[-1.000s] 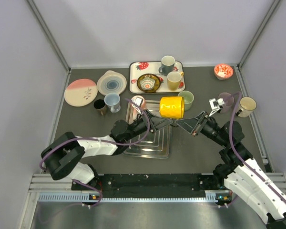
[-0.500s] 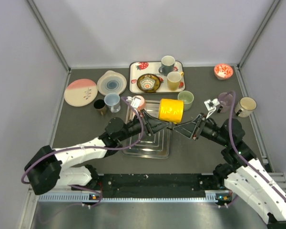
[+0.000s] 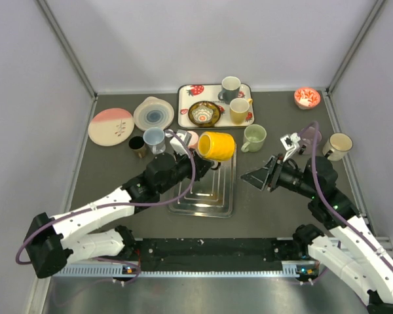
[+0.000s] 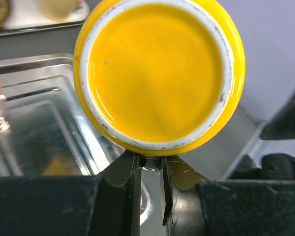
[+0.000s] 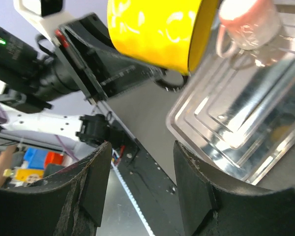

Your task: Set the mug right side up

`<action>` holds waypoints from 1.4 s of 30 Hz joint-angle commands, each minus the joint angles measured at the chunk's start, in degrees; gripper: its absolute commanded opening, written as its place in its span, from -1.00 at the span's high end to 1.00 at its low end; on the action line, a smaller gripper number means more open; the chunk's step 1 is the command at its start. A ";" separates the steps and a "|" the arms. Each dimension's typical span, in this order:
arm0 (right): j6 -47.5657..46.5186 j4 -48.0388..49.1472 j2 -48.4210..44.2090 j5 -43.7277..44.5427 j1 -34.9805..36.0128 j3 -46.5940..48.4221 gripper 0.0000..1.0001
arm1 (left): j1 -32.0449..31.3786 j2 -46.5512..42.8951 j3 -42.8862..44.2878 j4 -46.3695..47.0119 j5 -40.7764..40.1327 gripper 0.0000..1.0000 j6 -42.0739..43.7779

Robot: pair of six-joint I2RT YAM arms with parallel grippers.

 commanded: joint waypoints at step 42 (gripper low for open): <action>-10.82 -26.38 -5.46 26.03 0.69 4.41 -0.07 | 5.19 51.87 45.35 -38.57 -23.47 1.00 7.35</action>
